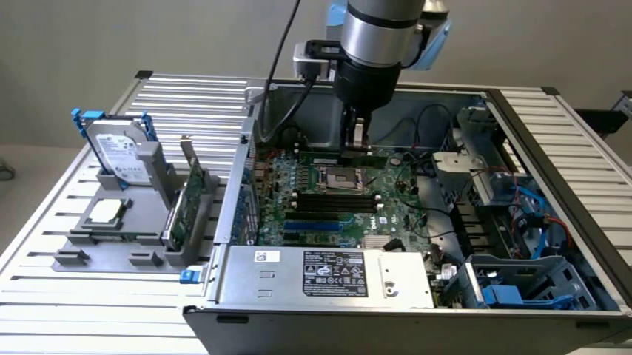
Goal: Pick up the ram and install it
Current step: 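Insert the ram into the slot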
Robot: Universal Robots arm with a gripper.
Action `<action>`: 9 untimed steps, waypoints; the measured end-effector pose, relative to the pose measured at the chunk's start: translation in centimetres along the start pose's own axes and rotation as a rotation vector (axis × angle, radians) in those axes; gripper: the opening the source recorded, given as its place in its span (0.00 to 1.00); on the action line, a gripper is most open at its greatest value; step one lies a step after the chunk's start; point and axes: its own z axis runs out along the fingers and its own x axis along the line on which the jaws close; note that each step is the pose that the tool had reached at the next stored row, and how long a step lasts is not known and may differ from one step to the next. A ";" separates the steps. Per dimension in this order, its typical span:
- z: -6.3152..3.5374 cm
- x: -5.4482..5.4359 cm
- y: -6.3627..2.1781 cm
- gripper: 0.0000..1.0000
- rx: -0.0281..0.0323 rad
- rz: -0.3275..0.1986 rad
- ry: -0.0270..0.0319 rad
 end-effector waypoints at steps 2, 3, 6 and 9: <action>0.35 0.1 -0.03 0.15 0.0001 0.000 0.0000; 0.55 0.1 -0.04 0.15 0.0001 0.000 0.0000; 1.08 0.1 -0.08 0.15 0.0001 0.000 0.0001; 1.62 0.1 -0.11 0.15 0.0001 -0.001 0.0001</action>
